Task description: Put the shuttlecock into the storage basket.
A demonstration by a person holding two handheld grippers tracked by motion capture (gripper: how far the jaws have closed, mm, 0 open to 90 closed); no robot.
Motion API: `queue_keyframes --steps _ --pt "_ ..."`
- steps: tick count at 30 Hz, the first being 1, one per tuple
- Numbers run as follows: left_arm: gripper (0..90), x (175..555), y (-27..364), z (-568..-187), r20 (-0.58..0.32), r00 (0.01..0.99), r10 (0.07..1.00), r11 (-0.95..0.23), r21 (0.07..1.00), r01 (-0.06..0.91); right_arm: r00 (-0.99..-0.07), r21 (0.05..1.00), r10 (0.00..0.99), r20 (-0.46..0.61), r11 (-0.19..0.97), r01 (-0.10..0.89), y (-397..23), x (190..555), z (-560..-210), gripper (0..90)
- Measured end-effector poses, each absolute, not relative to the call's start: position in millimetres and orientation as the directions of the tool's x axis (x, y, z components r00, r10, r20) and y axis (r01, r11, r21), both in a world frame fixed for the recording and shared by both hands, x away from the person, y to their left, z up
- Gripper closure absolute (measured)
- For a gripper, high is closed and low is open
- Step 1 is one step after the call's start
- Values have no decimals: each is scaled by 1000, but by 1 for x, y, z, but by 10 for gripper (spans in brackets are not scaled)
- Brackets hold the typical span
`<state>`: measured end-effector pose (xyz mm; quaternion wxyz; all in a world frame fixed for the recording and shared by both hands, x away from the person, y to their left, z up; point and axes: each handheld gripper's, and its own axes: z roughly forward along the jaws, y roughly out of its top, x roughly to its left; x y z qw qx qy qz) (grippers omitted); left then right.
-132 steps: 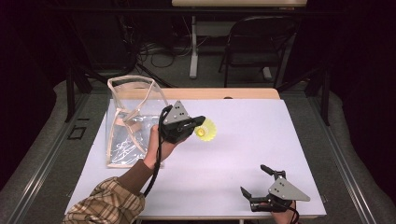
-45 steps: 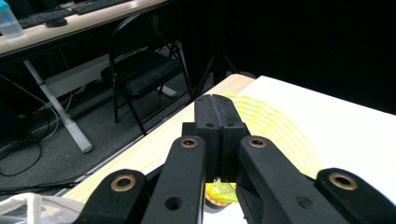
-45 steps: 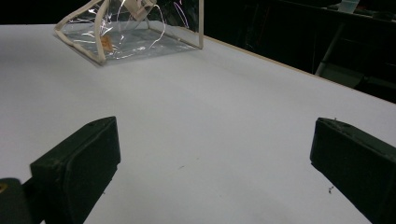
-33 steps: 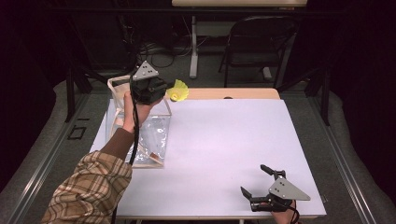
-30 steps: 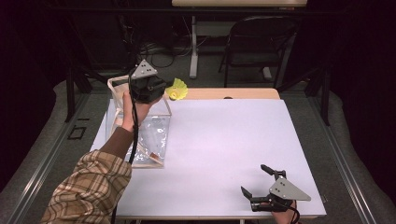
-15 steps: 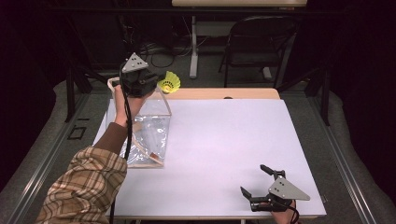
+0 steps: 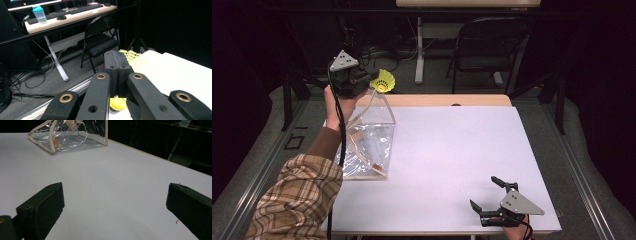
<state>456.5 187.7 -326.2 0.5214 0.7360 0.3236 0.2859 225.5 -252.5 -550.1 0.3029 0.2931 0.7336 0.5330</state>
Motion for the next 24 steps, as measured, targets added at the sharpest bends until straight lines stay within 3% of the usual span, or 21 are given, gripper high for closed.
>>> queue_keyframes --steps 24 --pt "900 457 216 -319 84 568 819 -226 956 184 -647 957 750 -138 269 107 -251 225 -550 14"
